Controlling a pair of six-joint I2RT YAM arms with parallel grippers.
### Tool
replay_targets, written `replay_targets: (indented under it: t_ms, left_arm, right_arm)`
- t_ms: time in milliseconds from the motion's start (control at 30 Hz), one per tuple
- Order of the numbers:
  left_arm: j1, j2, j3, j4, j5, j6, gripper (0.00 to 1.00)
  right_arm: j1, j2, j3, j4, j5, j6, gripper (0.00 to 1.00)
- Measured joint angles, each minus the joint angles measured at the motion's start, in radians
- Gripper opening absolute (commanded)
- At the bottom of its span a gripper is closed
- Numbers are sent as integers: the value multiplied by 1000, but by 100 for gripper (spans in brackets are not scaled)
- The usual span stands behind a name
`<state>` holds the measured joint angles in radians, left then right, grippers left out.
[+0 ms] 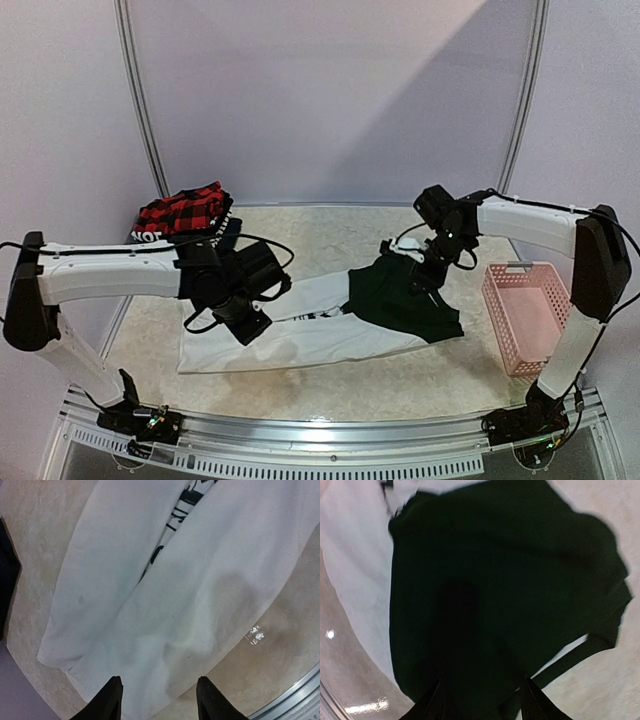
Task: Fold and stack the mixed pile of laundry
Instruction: Rotate the rectangle-folded T-shirt at the center of the board.
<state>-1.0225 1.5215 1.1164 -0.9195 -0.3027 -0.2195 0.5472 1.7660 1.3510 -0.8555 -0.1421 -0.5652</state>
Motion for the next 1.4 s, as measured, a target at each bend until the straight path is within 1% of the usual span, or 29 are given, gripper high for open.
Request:
replay_targets:
  t_ms: [100,200,367,467,567,633,700,767,800,833,867,933,1033,1133,1200,1300,1333,1400]
  left_arm:
    - [-3,61,3,0,-4,65,52]
    - [-3,77,6,11,-6,95,52]
    - [-27,77,17,24,-18,116,52]
    - [-56,71,14,24,-17,137,53]
    - [-79,48,7,20,-2,165,53]
    - [-86,40,5,18,6,180,53]
    - [-87,41,3,17,7,190,54]
    - [-87,47,3,15,7,194,54]
    - [-87,54,4,14,6,194,55]
    - [-87,63,4,11,6,193,55]
    - [-87,74,5,7,6,192,56]
    - [-88,99,5,-1,7,181,56]
    - [-88,140,5,-1,26,155,57]
    - [-87,186,5,7,58,121,57]
    - [-87,231,5,15,75,98,55]
    - [-85,296,5,25,87,71,43]
    - [-85,315,8,23,91,63,34]
    - [-84,327,27,24,89,46,20]
  right_arm:
    - [6,10,-94,-29,-6,-1,43]
    - [12,46,-108,-40,13,7,34]
    - [6,168,-52,-16,110,6,22]
    - [-10,251,53,-37,164,-18,20]
    - [-37,399,282,-63,224,-53,20]
    - [-55,528,488,-76,265,-77,23]
    - [-71,704,787,-78,306,-97,31]
    - [-79,835,1012,-61,331,-105,39]
    - [-81,869,1074,-56,339,-106,43]
    - [-84,876,1089,-56,343,-105,47]
    - [-86,864,1075,-59,346,-99,49]
    - [-87,784,958,-29,347,-93,54]
    - [-85,562,675,13,336,-84,57]
    - [-85,320,485,44,309,-63,58]
    - [-89,163,409,76,287,-43,58]
    - [-102,0,327,121,237,-4,58]
    - [-108,-32,303,127,214,11,59]
    - [-125,-58,262,136,176,37,59]
